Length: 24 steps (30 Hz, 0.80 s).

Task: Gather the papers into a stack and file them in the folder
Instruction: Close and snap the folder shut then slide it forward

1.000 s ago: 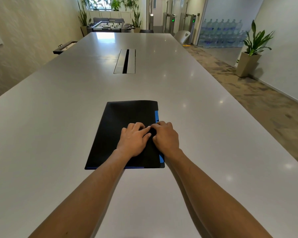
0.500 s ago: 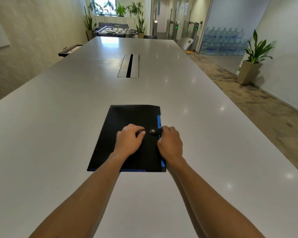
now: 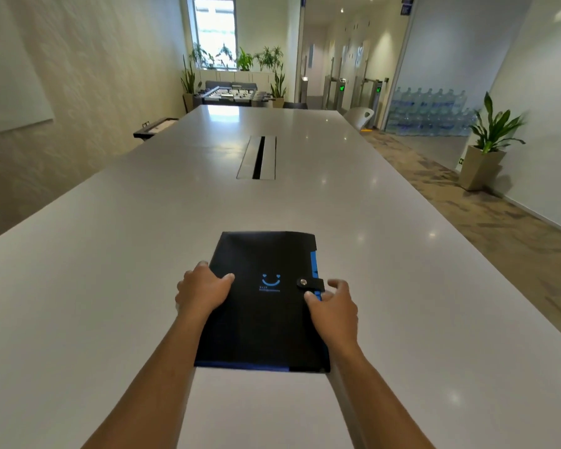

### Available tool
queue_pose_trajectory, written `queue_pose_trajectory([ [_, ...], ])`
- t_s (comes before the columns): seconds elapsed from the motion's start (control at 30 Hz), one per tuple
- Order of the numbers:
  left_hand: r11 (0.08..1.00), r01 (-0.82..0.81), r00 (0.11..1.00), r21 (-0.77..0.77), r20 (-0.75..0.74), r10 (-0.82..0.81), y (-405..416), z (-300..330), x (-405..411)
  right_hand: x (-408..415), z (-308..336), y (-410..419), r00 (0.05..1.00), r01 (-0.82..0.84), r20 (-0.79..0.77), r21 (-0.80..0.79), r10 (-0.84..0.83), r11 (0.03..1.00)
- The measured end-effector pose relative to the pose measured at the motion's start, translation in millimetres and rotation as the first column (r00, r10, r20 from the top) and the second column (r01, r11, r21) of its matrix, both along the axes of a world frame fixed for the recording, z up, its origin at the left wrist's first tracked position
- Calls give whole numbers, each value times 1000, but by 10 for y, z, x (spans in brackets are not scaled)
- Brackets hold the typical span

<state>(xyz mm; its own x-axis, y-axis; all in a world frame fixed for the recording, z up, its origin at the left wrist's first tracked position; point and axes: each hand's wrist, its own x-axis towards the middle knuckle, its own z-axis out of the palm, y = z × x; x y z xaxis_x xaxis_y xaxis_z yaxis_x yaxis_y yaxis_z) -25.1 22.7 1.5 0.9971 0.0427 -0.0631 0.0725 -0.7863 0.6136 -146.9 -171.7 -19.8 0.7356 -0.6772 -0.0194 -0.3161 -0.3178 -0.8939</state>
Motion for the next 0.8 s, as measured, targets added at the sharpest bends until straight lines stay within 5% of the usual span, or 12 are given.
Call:
queue_pose_trajectory([
  [0.13,969,-34,999,-244,-27,28,50,57,140,156,37,-89,997,-1,75,283,-21,959],
  [0.37,893,14,994,-450,100,34,-42,215,527,578,172,-188,982,-2,185,267,-49,964],
  [0.8,964,141,976,-226,196,-97,-450,108,2123,2310,34,-436,982,-46,187,30,40,998],
])
